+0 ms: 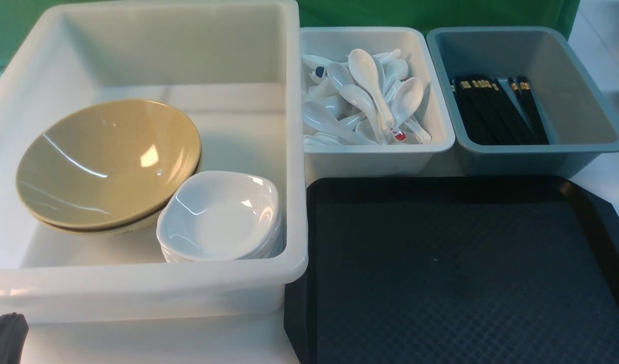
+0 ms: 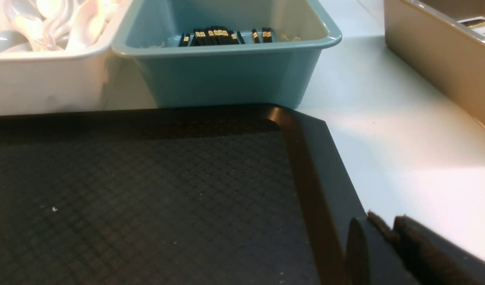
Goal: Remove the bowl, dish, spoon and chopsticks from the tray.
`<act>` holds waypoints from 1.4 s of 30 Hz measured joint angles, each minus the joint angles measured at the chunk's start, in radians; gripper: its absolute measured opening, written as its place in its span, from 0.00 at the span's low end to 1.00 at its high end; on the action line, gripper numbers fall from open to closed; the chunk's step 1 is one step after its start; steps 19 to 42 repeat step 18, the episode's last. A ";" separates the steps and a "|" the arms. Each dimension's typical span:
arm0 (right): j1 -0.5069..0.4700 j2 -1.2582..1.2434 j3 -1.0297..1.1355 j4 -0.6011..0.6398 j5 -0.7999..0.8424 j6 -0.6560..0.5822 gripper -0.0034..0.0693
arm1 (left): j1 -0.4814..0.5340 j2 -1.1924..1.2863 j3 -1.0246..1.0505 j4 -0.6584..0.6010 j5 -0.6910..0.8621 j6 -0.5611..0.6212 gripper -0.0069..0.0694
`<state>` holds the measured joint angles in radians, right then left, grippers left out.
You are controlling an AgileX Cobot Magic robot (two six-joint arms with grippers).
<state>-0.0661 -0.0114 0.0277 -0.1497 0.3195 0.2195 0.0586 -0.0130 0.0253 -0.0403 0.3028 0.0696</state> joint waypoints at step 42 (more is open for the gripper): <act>0.000 0.000 0.000 0.000 0.000 0.000 0.23 | 0.000 0.000 0.000 0.000 0.000 0.000 0.07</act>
